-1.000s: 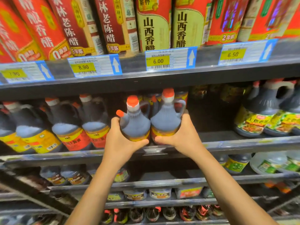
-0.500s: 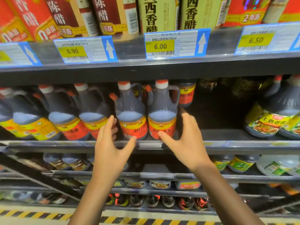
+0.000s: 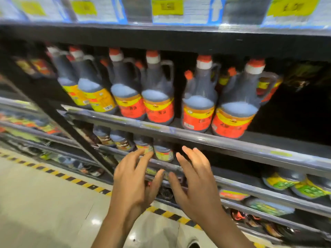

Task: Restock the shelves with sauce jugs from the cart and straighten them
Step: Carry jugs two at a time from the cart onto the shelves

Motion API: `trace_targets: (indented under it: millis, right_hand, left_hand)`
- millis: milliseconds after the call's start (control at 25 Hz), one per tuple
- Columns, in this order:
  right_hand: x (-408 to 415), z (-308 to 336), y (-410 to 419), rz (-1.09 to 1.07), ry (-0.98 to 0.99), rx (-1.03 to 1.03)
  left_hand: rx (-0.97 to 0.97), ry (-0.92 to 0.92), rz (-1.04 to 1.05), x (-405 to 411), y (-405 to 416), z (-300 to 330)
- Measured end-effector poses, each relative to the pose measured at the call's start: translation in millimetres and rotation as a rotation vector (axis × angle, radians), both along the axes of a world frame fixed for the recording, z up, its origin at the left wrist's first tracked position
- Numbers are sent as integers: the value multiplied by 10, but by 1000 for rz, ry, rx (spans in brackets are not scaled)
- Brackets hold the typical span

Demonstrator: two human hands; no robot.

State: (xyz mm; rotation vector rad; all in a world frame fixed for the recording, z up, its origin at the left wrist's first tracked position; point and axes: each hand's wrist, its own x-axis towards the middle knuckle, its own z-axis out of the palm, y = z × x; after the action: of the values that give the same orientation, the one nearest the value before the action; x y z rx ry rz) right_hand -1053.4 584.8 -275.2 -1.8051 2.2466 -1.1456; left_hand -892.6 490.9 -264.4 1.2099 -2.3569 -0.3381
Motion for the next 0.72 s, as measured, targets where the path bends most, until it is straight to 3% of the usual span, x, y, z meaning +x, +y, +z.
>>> trace_targets:
  millis: [320,720]
  right_hand:
    - [1413,79,-799,284,172,228]
    - [3961,2,-1673,719,347,285]
  left_hand:
    - [-41,-68,377,1647,-80,-128]
    - [78,-147,892,4043,-88,-242]
